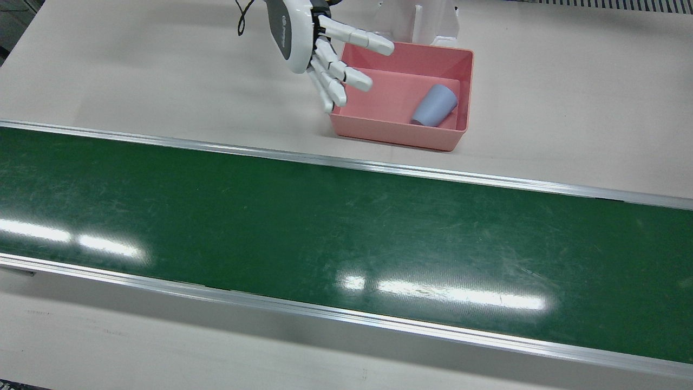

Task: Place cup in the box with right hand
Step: 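Lift the cup off the belt and lower it into the pink tray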

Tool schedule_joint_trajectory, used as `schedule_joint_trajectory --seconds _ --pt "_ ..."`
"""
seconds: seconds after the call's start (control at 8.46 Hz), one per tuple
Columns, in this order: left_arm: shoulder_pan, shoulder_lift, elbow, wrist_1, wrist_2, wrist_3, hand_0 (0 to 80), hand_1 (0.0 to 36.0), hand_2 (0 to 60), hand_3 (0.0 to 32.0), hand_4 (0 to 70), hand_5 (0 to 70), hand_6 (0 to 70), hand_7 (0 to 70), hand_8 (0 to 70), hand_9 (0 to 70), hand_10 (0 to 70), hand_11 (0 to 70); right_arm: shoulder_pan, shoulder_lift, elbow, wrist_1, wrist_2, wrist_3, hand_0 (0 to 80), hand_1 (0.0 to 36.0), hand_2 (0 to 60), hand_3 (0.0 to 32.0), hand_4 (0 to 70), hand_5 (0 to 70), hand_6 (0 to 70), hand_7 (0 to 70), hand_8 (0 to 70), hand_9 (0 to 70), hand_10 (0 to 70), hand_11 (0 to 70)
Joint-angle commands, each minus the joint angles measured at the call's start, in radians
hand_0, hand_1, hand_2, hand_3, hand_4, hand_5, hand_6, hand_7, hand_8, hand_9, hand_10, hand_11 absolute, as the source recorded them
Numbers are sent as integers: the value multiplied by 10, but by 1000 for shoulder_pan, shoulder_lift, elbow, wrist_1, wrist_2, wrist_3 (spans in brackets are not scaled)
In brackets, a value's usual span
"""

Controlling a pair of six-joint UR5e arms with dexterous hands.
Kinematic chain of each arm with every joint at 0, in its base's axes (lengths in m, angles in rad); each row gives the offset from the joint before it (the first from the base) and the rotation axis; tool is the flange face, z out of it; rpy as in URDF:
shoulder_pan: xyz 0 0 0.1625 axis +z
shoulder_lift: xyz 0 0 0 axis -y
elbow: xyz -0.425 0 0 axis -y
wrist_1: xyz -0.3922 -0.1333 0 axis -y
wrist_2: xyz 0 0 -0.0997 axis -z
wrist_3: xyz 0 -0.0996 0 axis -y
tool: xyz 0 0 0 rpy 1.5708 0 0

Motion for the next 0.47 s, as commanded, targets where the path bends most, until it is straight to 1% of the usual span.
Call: schedule_joint_trajectory --seconds 0.0,0.12,0.35 --pt "0 0 0 0 0 0 0 0 0 0 0 0 0 0 0 0 0 0 262 -90 -27 -43 -12 164 401 77 116 0 303 0 74 364 21 105 0 0" --pt "0 0 0 0 0 0 0 0 0 0 0 0 0 0 0 0 0 0 330 -93 -104 -50 -30 257 426 94 133 0 324 5 80 380 23 111 0 0" --pt "0 0 -2 0 0 0 0 0 0 0 0 0 0 0 0 0 0 0 452 -67 -346 -48 -175 522 441 101 127 0 324 9 84 398 25 115 0 0"
